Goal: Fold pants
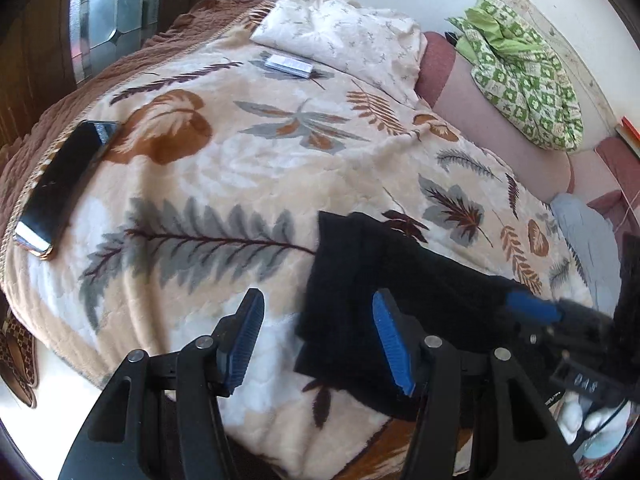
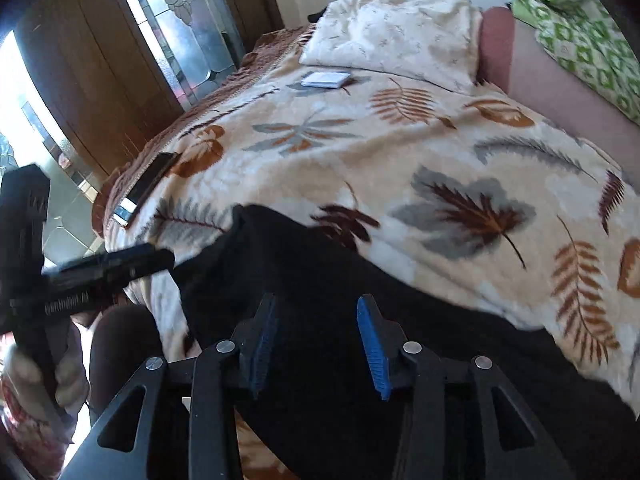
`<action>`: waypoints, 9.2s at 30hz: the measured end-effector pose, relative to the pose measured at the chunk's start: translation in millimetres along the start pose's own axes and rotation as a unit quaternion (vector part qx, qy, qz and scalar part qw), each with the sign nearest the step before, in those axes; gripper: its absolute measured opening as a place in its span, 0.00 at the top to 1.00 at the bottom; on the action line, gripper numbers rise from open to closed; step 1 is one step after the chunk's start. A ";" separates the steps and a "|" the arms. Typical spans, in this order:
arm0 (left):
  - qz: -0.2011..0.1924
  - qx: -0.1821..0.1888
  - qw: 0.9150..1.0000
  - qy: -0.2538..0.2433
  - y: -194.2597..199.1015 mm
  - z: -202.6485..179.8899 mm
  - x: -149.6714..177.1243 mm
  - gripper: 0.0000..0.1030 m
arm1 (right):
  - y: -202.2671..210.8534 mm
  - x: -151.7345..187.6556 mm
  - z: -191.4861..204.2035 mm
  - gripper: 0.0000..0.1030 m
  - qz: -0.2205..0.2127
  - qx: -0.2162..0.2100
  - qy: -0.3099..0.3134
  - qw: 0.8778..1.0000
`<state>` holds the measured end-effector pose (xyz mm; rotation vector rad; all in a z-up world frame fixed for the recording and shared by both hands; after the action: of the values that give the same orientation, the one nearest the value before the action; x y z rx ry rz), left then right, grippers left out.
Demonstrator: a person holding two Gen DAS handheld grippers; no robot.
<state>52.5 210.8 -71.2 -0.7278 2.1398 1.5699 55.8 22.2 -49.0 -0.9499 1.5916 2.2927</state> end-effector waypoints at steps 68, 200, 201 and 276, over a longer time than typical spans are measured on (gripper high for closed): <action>0.052 0.005 0.998 -0.035 -52.2 -17.6 19.3 0.68 | 196.5 161.2 -198.6 0.40 -0.082 0.107 -0.280 0.950; 0.052 0.089 0.993 0.048 -51.9 -47.2 44.0 0.94 | 59.9 120.6 -89.1 0.95 0.045 0.045 0.064 0.996; 0.055 0.089 0.993 0.054 -51.4 -44.3 43.8 0.94 | 63.0 120.0 -90.0 0.96 0.043 0.039 0.054 0.997; -0.015 0.178 0.975 0.132 -6.8 42.4 36.2 0.42 | -94.8 -33.6 103.7 0.77 0.180 -0.101 0.282 0.937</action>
<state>28.2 243.1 -110.2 -0.8766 2.4959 1.0757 88.0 159.7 -79.4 -1.6043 1.8939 2.6240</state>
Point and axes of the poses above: each gripper's, at about its wrist camera, not at the fingertips, and y roughly against the way its jaws point, z to its left, x to its underside, the point moved 5 cm from there along -y, roughly the way its jaws point, and after that the axes turned 5 degrees about -z, right-handed, at the moved point
